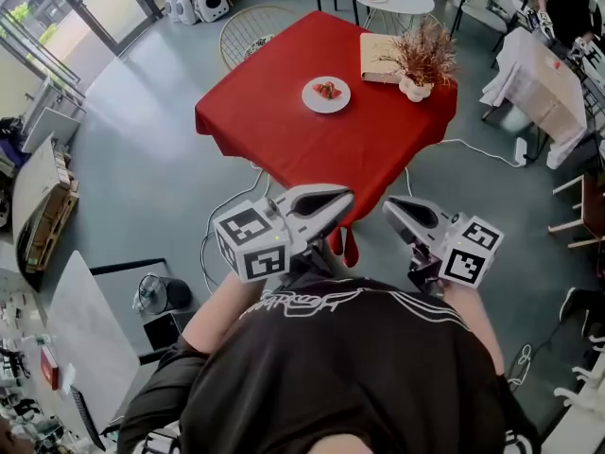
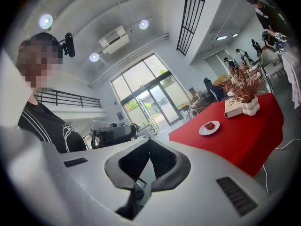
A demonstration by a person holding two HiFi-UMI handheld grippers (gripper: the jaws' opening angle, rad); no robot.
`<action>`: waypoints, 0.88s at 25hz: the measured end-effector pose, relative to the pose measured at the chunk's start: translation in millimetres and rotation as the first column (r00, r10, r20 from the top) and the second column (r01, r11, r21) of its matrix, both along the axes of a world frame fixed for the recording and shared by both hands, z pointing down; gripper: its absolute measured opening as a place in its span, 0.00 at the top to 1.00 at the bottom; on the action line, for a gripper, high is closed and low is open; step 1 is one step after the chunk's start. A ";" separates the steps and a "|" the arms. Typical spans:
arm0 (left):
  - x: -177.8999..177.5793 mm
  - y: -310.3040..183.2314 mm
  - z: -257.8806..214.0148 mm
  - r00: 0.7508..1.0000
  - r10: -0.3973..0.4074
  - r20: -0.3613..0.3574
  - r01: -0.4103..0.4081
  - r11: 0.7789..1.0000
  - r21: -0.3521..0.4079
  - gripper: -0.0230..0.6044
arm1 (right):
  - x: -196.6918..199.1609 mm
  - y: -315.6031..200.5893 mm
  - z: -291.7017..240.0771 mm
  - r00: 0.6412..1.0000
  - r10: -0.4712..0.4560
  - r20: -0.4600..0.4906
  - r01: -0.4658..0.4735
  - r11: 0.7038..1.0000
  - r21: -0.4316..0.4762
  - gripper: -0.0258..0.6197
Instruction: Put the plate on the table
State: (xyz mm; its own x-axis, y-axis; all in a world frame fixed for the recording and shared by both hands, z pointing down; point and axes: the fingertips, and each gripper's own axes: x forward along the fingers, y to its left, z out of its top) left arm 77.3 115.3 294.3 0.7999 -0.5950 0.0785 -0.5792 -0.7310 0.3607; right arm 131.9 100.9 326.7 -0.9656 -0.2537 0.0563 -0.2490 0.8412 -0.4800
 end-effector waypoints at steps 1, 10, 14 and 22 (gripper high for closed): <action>2.1 5.1 0.4 1.000 -0.002 0.006 0.002 1.000 -0.001 0.95 | 0.1 6.2 -0.1 1.000 -0.008 -0.001 0.008 1.000 -0.001 0.95; 13.2 34.2 16.6 0.999 -0.015 0.041 0.016 0.999 -0.030 0.95 | 5.0 34.6 9.7 1.000 -0.022 0.001 0.023 0.999 -0.027 0.95; 14.9 39.7 18.9 1.000 -0.016 0.026 0.017 0.999 -0.044 0.95 | 6.7 42.6 13.9 0.999 -0.029 -0.023 0.028 1.000 -0.013 0.95; 17.3 43.7 15.1 1.000 -0.013 0.026 0.014 0.999 -0.039 0.95 | 13.3 43.9 14.2 1.000 0.002 -0.019 -0.003 1.000 -0.015 0.95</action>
State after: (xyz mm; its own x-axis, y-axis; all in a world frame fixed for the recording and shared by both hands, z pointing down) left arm 94.6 159.1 309.4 0.7895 -0.6014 0.1227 -0.5981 -0.7089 0.3738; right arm 145.2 144.8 340.9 -0.9637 -0.2552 0.0786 -0.2605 0.8332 -0.4878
